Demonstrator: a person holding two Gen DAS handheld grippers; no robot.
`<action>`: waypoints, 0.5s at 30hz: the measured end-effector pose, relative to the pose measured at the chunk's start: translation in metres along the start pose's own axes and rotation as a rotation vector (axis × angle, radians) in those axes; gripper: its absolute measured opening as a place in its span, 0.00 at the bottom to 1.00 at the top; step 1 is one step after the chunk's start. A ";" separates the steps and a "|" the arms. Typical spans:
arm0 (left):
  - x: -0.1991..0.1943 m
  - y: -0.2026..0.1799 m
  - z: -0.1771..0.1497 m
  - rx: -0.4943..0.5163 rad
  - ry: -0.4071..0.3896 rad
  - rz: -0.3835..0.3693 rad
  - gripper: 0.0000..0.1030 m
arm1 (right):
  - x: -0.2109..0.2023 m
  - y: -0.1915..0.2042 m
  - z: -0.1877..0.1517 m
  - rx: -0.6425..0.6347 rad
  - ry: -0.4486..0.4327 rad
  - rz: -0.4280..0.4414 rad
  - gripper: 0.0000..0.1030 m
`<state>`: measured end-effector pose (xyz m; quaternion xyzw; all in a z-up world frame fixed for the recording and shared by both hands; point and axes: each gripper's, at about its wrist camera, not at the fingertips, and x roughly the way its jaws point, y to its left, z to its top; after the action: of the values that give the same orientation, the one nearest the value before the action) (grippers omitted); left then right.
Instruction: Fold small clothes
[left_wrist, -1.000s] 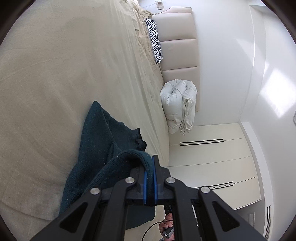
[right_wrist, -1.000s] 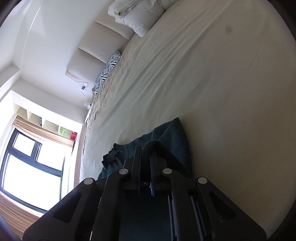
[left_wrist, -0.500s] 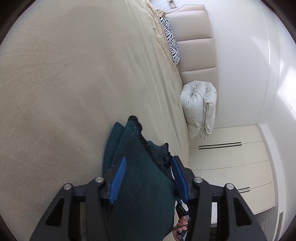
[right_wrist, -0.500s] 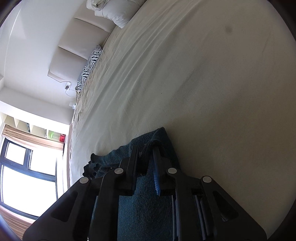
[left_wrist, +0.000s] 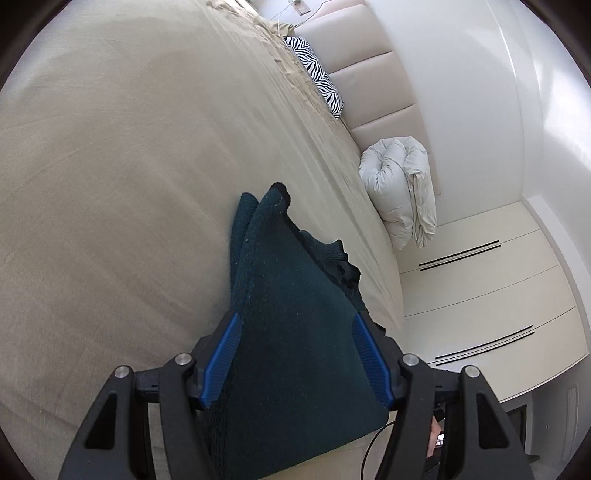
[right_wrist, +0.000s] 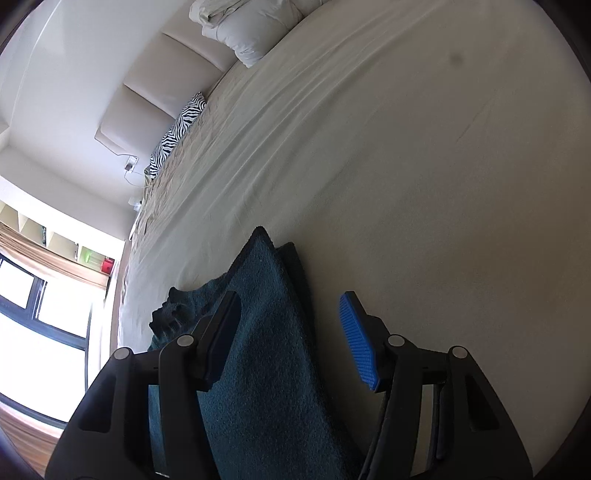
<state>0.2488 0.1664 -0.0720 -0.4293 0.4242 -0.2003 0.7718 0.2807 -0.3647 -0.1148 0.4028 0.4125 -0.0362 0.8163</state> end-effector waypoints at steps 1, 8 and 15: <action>-0.003 -0.002 -0.009 0.022 0.003 0.012 0.63 | -0.002 0.002 -0.006 -0.037 0.008 -0.020 0.54; -0.007 -0.007 -0.046 0.132 0.013 0.082 0.59 | -0.018 0.001 -0.051 -0.176 0.065 -0.080 0.52; -0.003 -0.009 -0.053 0.171 0.015 0.128 0.46 | -0.037 -0.011 -0.086 -0.235 0.095 -0.078 0.47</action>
<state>0.2039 0.1380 -0.0774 -0.3323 0.4379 -0.1891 0.8137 0.1971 -0.3229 -0.1243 0.2894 0.4675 -0.0001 0.8353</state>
